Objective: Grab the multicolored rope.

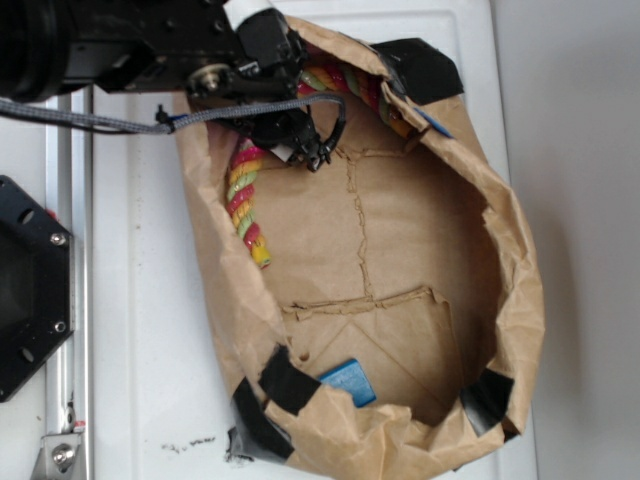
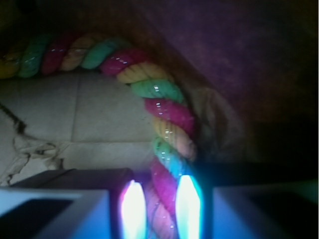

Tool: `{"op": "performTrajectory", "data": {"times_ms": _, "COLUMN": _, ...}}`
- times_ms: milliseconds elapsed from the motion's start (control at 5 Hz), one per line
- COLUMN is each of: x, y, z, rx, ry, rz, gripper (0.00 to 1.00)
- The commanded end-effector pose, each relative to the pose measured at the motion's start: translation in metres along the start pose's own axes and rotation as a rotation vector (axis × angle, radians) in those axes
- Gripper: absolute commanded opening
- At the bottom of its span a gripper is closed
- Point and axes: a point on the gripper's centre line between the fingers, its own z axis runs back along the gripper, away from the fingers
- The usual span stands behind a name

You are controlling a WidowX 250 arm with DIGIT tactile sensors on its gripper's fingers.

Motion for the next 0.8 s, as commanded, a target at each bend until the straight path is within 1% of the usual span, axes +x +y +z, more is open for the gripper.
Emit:
{"op": "performTrajectory", "data": {"times_ms": 0, "x": -0.007, "y": 0.012, "z": 0.002, "rx": 0.011, "ry": 0.009, "rz": 0.082, "gripper": 0.0}}
{"op": "performTrajectory", "data": {"times_ms": 200, "x": -0.005, "y": 0.011, "z": 0.005, "rx": 0.001, "ry": 0.001, "rz": 0.091, "gripper": 0.0}}
{"op": "performTrajectory", "data": {"times_ms": 400, "x": 0.0, "y": -0.002, "z": 0.021, "rx": -0.039, "ry": -0.003, "rz": 0.093, "gripper": 0.0}}
{"op": "performTrajectory", "data": {"times_ms": 600, "x": 0.018, "y": -0.048, "z": 0.064, "rx": -0.137, "ry": -0.005, "rz": 0.081, "gripper": 0.0}}
